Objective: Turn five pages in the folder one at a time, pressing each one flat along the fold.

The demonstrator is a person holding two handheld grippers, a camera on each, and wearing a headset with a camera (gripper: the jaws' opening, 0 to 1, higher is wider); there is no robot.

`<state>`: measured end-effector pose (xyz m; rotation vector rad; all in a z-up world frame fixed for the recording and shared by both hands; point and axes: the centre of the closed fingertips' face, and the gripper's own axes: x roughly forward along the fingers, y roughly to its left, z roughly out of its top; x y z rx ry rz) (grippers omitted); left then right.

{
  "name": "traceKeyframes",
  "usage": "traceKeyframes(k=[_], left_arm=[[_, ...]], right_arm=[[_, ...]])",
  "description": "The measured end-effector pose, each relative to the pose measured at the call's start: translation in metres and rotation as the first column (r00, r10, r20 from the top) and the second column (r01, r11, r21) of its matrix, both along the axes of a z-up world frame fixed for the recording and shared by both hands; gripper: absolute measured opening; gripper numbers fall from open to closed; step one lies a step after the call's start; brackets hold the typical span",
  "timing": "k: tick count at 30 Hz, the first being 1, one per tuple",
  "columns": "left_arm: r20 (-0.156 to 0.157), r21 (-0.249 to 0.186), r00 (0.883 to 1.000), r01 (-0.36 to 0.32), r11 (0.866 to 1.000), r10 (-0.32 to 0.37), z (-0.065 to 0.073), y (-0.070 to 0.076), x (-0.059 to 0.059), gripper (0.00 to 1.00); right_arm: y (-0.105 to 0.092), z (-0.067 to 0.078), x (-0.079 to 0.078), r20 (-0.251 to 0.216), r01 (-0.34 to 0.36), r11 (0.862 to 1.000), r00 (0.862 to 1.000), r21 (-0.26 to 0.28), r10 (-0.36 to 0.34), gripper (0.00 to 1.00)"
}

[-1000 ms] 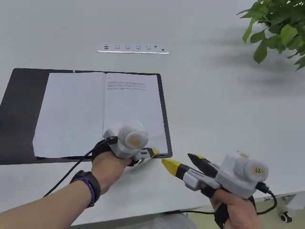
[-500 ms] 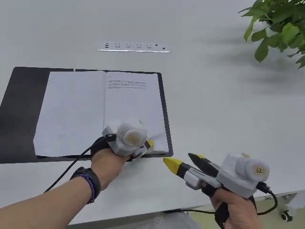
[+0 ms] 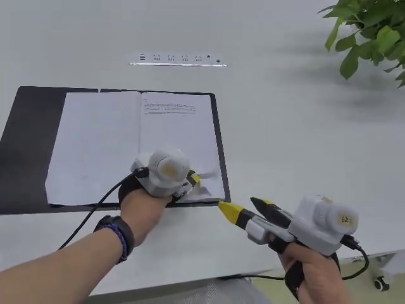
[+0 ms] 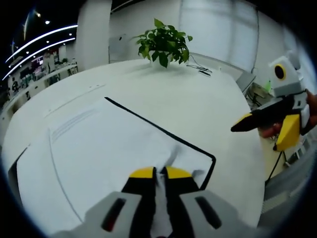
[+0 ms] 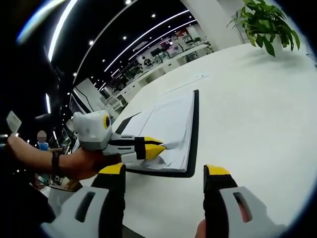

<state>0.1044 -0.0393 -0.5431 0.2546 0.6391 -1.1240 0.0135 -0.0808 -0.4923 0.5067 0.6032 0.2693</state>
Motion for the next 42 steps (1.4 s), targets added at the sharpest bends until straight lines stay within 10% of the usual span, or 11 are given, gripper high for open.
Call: traceKeyframes(k=[24, 42], left_arm=[[0.003, -0.104, 0.999, -0.032, 0.994, 0.033, 0.037, 0.009, 0.006, 0.02], [0.012, -0.099, 1.000, 0.016, 0.995, -0.015, 0.054, 0.018, -0.005, 0.16]], right_arm=[[0.019, 0.002, 0.103, 0.075, -0.035, 0.987, 0.997, 0.158, 0.023, 0.50], [0.020, 0.013, 0.114, 0.082, -0.003, 0.948, 0.996, 0.319, -0.024, 0.01]])
